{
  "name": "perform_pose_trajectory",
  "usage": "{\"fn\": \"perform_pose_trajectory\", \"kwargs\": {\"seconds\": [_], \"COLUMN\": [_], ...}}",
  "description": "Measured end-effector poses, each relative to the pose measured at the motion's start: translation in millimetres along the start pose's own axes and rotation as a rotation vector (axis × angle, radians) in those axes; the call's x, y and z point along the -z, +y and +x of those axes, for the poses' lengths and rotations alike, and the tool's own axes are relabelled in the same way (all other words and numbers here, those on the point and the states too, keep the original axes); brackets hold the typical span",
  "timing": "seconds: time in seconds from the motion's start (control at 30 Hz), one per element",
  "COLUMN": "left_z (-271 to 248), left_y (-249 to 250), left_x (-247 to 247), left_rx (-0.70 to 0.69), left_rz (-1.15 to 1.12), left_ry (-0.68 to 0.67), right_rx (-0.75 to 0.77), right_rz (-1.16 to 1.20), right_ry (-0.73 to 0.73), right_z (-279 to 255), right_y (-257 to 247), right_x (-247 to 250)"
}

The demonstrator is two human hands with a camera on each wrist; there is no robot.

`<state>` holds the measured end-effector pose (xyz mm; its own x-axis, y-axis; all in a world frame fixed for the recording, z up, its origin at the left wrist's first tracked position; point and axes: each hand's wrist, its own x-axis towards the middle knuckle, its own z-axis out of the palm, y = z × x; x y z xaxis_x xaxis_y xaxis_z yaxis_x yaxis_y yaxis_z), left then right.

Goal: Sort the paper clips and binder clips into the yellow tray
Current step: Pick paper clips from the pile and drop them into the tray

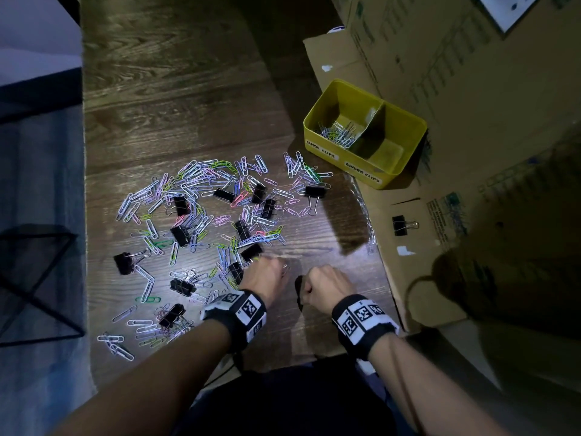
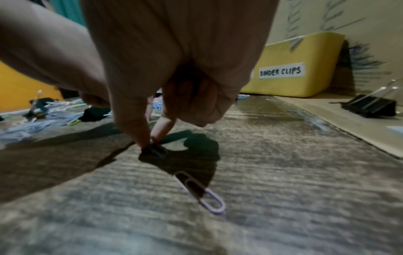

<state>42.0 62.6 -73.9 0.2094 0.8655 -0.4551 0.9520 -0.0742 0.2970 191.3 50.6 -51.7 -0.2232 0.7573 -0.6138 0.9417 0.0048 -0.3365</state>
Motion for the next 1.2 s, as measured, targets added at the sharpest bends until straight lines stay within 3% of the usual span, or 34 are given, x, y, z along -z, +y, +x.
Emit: {"fn": "perform_pose_trajectory", "kwargs": {"seconds": [0.13,0.23,0.33,0.47,0.67,0.83,1.0,1.1,1.2], "left_z": [1,11,31,68,137,188,212,217,206], "left_y": [6,3,2,18,72,107,106,95,84], "left_x": [1,6,27,79,157,186,194,189,186], "left_rx": [0.022,0.133,0.255,0.441,0.267,0.233,0.195,0.150,0.168], "left_rz": [-0.002,-0.173,-0.519,-1.211,-1.445,-1.363,-0.912,-0.946,-1.159], "left_ry": [-0.033,-0.051,-0.136,-0.185,-0.056,0.050,0.025,0.029,0.048], "right_rx": [0.034,0.034,0.009,-0.049,-0.082,-0.162,-0.304,-0.326,-0.320], "right_rz": [-0.007,0.107,0.481,1.016,1.636,1.622,1.453,1.266,1.147], "right_ry": [-0.013,-0.037,0.021,0.149,0.339,0.450,0.425,0.426,0.423], "right_z": [3,9,19,21,50,91,131,148,147], "right_y": [1,9,18,16,15,16,19,19,14], "right_x": [0,3,25,91,179,220,242,243,241]}}
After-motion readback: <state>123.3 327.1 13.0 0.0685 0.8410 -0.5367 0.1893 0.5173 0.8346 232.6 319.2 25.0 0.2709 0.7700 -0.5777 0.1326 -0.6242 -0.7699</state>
